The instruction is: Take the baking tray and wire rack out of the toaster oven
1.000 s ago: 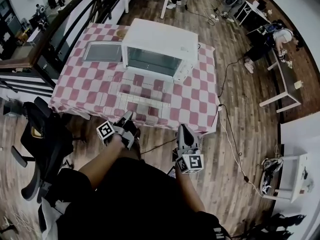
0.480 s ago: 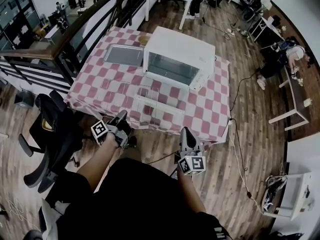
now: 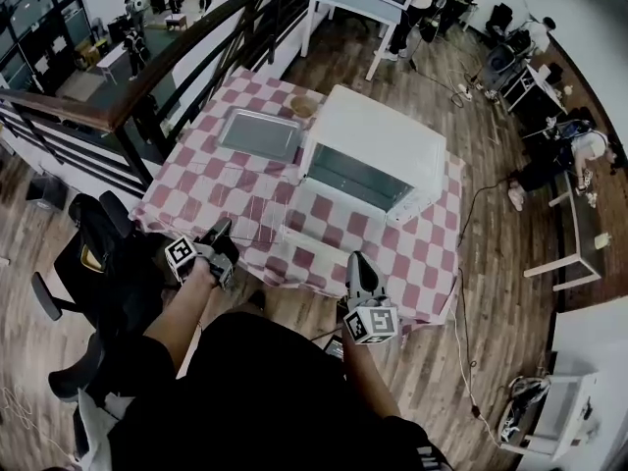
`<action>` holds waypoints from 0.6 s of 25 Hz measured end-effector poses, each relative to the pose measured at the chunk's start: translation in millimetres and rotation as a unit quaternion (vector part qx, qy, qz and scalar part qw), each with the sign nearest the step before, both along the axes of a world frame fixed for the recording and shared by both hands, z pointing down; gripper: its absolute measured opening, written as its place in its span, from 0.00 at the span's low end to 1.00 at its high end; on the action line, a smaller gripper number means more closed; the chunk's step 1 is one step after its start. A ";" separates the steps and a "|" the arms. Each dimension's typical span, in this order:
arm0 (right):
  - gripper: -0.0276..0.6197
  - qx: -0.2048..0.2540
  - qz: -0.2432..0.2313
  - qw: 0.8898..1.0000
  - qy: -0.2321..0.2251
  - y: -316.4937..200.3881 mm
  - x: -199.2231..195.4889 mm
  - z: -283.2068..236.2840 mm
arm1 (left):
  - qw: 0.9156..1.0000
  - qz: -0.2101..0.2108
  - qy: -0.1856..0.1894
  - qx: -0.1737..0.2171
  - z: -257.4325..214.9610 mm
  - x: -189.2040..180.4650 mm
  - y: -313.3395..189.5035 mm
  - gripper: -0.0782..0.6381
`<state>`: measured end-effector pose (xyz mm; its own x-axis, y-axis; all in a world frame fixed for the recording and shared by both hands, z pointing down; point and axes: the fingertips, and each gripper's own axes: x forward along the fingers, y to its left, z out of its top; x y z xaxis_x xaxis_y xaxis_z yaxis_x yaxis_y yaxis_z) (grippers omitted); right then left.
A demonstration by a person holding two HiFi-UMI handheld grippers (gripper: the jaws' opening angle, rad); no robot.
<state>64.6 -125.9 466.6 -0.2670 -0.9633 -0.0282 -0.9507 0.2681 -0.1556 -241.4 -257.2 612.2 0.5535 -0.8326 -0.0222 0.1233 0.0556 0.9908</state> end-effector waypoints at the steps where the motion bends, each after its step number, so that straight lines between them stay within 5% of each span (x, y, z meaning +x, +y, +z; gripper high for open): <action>1: 0.05 0.002 -0.003 1.000 0.002 -12.5 -5.0 -2.7 | 1.000 -0.002 0.000 -0.004 4.3 -5.2 -12.1 0.10; 15: 0.05 -0.024 0.030 0.999 -0.002 -101.6 -23.4 10.0 | 0.993 0.074 -0.052 -0.074 86.5 -16.5 -117.6 0.10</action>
<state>41.2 -227.4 476.6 -0.2092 -0.9777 0.0175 -0.9640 0.2032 -0.1712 -258.0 -374.8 698.8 0.6624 -0.7324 0.1574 0.0014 0.2113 0.9774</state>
